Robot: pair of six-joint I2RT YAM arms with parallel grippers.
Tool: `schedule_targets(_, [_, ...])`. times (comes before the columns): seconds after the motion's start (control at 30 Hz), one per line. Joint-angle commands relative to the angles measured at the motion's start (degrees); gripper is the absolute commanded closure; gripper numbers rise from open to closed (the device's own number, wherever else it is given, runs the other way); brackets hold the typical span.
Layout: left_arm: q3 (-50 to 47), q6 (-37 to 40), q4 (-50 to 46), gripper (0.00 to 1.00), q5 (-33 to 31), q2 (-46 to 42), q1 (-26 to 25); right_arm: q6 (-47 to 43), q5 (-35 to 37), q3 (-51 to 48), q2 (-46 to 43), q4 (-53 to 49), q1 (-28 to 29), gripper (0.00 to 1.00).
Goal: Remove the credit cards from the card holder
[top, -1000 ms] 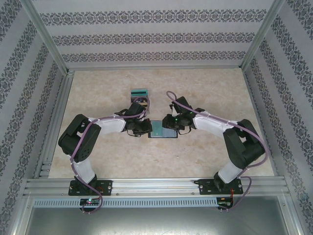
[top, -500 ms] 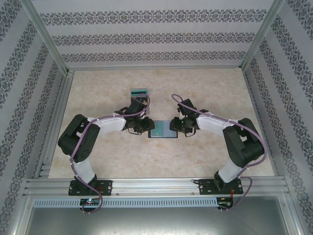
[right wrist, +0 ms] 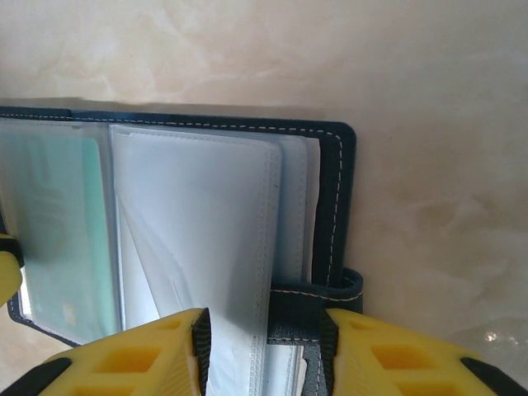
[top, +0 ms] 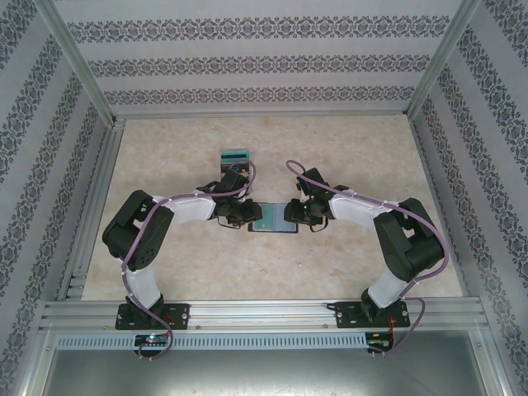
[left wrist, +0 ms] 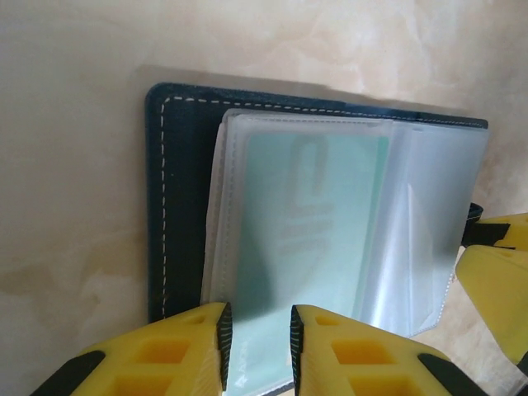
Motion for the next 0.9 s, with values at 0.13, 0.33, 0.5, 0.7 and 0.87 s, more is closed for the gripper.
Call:
schedule_targets(0.13, [1.1,0.4,-3.2,0.72,-1.2,0.4,-0.6,-0.4,1.0,-1.3,1.2,-0.3,0.9,0.58])
schedule_targets(0.33, [2.3,0.0,-1.3,0.72,1.9,2.4,-1.4,-0.2,0.8,-1.3,1.5,-0.1,1.0,0.58])
schedule_targets(0.5, [4.6,-0.3,-0.3,0.71,3.8,4.2,-2.9,0.0,0.8,-1.1,1.7,0.0,1.3,0.58])
schedule_targets(0.7, [4.7,-1.2,2.1,0.66,5.0,3.4,-3.1,0.0,0.9,-1.2,1.8,0.0,1.3,0.58])
schedule_targets(0.87, [4.8,-0.1,-0.7,0.65,1.3,1.1,-3.0,0.1,1.0,-1.1,1.8,0.0,1.3,0.58])
